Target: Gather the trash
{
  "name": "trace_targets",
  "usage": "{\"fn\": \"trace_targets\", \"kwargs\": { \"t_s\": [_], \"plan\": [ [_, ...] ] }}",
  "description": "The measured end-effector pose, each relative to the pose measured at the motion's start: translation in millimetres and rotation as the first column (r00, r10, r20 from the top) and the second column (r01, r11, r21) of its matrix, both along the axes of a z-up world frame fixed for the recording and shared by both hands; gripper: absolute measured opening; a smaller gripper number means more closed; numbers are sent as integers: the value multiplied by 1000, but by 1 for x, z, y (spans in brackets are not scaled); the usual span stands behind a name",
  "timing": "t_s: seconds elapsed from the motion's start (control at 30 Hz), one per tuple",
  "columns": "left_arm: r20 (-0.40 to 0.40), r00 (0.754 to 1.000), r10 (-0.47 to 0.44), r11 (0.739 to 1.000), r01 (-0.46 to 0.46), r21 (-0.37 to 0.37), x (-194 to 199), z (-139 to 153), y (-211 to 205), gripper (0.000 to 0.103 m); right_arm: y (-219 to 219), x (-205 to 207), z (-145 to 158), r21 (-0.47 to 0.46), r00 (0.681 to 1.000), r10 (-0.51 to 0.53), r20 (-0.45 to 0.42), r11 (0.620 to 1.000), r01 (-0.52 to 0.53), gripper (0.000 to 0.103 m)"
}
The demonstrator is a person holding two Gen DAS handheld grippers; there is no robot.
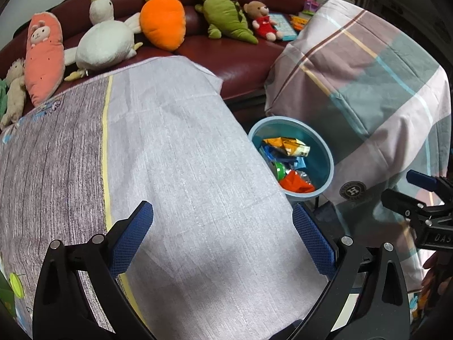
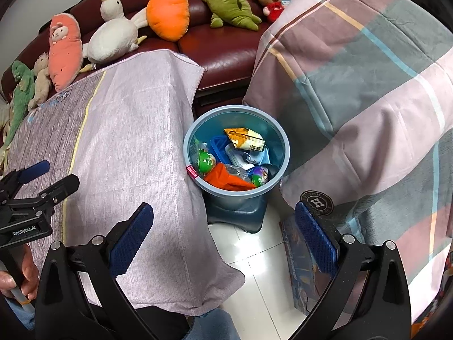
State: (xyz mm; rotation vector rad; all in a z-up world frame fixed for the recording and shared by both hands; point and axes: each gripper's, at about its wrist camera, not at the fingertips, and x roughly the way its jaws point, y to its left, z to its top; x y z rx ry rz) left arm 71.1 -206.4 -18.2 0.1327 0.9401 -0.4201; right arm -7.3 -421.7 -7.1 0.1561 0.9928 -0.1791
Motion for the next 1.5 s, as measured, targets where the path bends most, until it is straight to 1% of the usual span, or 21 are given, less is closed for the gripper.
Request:
{"fn": "trace_targets", "kwargs": {
  "t_s": [0.27, 0.6, 1.23, 1.33, 1.5],
  "plan": [
    [19, 1000, 8, 999, -8, 36, -3, -7, -4, 99, 0, 5, -8, -10, 1000, -2, -8, 1000, 2, 96],
    [0, 1000, 11, 998, -11, 61, 3, -21, -7, 99, 0, 13, -19, -11, 1000, -2, -19, 1000, 2, 96],
    [-55, 998, 29, 996, -24, 91, 22, -48, -10, 99, -5, 39, -44, -2, 997, -14, -70, 1000, 14, 96],
    [-79, 997, 19, 997, -13, 81, 26, -53, -9, 99, -7, 43, -46, -6, 997, -17, -76, 1000, 17, 96],
    [-113, 993, 47, 995, -36, 97, 33, -66, -5, 99, -8, 49, -49, -9, 996, -26, -87, 1000, 25, 96]
  ]
}}
